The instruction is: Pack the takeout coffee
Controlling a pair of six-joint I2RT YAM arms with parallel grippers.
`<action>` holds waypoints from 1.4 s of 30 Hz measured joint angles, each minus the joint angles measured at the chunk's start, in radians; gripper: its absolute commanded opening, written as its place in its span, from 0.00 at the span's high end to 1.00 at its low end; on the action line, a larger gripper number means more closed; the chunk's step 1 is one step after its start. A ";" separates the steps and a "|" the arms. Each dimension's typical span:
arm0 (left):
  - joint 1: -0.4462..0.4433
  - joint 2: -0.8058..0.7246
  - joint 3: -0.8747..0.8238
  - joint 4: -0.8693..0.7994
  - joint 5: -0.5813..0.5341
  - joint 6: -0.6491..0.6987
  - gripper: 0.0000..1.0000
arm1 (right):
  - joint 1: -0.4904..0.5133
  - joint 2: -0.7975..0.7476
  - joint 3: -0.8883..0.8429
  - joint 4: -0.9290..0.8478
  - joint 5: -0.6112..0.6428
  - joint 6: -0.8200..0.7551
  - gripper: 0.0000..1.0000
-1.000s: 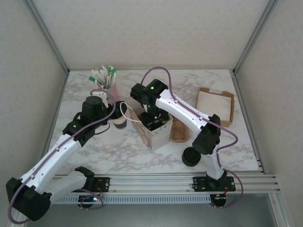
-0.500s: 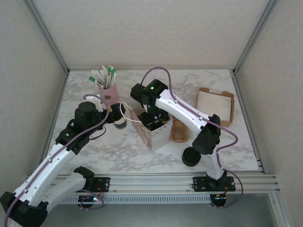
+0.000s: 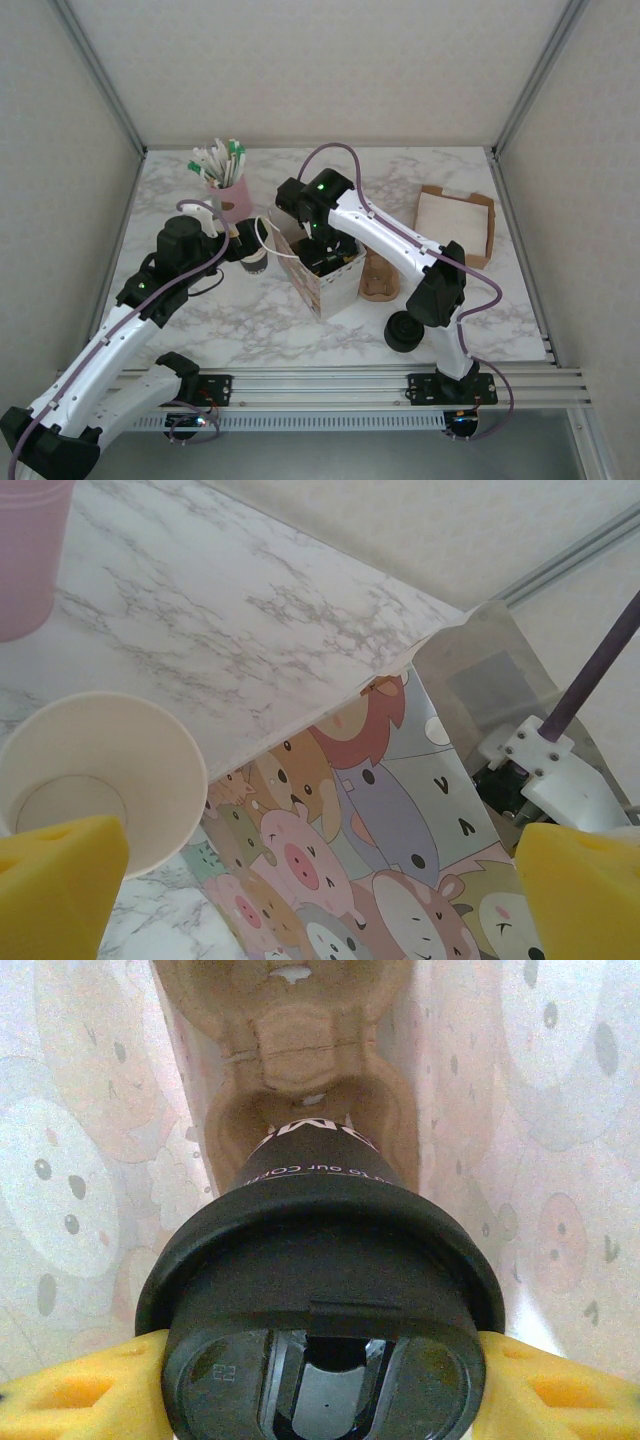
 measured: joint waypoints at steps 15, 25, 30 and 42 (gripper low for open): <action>0.000 0.000 0.000 0.000 0.003 0.000 0.00 | 0.000 0.000 -0.005 0.000 0.000 -0.005 0.35; 0.000 0.000 0.000 0.000 0.003 0.000 0.01 | 0.000 0.000 -0.031 0.000 -0.001 -0.023 0.35; 0.000 0.000 0.000 0.000 0.003 0.000 0.00 | -0.004 0.000 -0.066 0.001 -0.005 -0.030 0.35; 0.000 0.000 0.000 0.000 0.003 0.000 0.00 | -0.021 0.000 -0.124 0.027 -0.026 -0.041 0.35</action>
